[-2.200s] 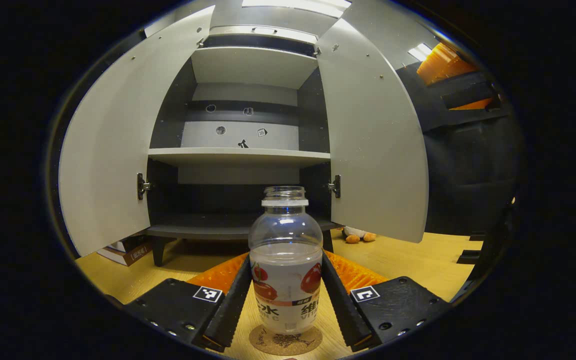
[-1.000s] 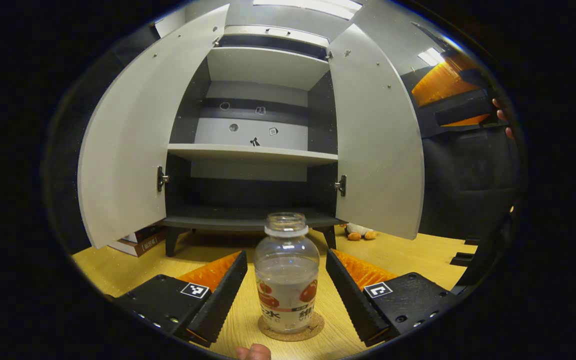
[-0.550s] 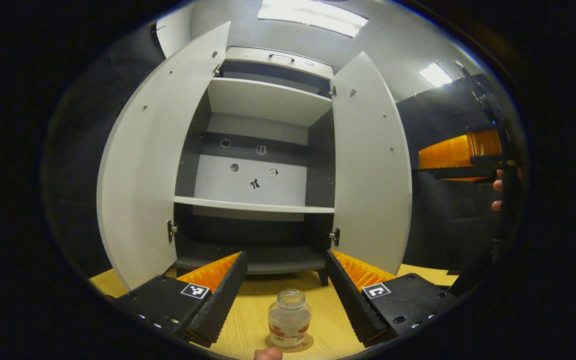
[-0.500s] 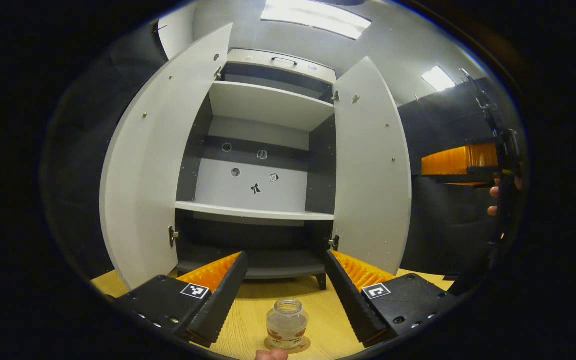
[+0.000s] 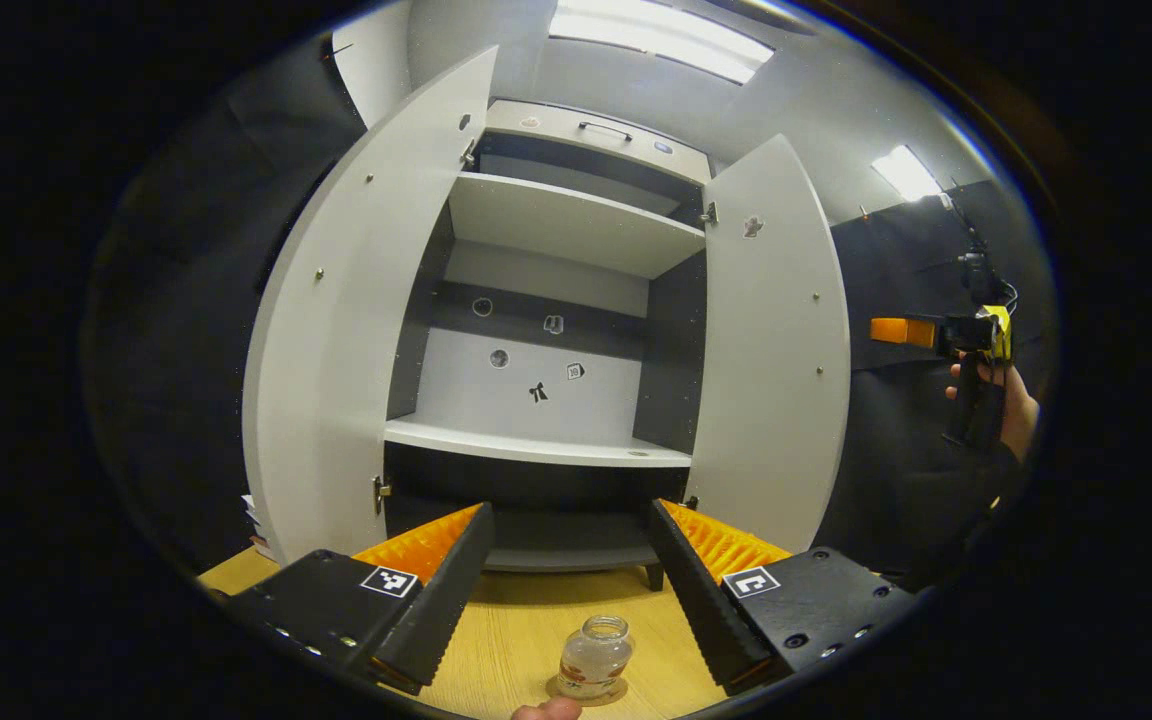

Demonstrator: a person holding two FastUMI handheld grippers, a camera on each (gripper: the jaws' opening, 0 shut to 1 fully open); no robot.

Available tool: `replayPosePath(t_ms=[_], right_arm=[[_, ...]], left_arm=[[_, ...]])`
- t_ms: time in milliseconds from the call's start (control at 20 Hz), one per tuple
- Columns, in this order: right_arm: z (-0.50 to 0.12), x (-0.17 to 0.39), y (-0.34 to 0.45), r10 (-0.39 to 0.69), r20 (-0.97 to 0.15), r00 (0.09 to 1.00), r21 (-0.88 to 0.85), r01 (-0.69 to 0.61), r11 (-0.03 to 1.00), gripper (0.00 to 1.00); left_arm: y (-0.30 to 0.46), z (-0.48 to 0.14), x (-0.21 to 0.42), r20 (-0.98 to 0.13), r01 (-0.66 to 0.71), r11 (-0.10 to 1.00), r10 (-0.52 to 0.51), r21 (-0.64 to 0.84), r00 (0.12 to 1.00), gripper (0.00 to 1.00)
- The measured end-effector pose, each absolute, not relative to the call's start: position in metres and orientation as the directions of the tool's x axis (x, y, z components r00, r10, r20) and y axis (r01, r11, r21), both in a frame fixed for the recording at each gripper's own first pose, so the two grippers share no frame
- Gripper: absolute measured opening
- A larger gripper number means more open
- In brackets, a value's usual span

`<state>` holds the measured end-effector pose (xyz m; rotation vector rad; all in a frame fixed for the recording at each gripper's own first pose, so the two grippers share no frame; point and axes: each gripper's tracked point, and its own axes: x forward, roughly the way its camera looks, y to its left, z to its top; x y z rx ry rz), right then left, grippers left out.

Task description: Grasp the bottle in the cabinet with the left hand and place it on the coaster, then close the right door with the right hand and the left door with the left hand.

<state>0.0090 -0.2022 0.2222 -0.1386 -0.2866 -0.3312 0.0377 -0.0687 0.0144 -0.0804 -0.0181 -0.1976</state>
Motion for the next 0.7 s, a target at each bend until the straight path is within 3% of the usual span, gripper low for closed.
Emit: replayPosePath(t_ms=[150, 200, 250, 300, 350, 500, 700], right_arm=[[0.221, 0.033, -0.208, -0.291, 0.272, 0.917, -0.078, 0.322, 0.943, 0.98], [0.217, 0.040, -0.210, -0.286, 0.251, 0.925, -0.075, 0.313, 0.947, 0.98], [0.212, 0.044, -0.209, -0.283, 0.236, 0.930, -0.079, 0.308, 0.948, 0.98], [0.211, 0.048, -0.208, -0.278, 0.232, 0.932, -0.080, 0.304, 0.949, 0.98], [0.207, 0.052, -0.203, -0.278, 0.225, 0.934, -0.079, 0.302, 0.950, 0.98], [0.206, 0.050, -0.194, -0.270, 0.240, 0.932, -0.109, 0.303, 0.947, 0.99], [0.198, 0.054, -0.152, -0.169, 0.235, 0.957, -0.111, 0.199, 0.974, 0.95]], left_arm=[[-0.060, 0.018, 0.038, 0.039, 0.168, 0.984, -0.165, -0.065, 0.985, 0.95], [-0.060, 0.018, 0.037, 0.039, 0.165, 0.984, -0.163, -0.060, 0.986, 0.99], [-0.057, 0.018, 0.038, 0.041, 0.160, 0.986, -0.158, -0.054, 0.987, 0.95], [-0.054, 0.019, 0.037, 0.043, 0.151, 0.987, -0.150, -0.044, 0.988, 0.99], [-0.049, 0.020, 0.037, 0.045, 0.134, 0.990, -0.133, -0.031, 0.990, 0.95], [-0.039, 0.021, 0.037, 0.050, 0.103, 0.995, -0.103, -0.012, 0.993, 0.95], [-0.035, 0.027, 0.038, 0.065, 0.094, 0.996, -0.095, 0.008, 0.993, 0.95]])
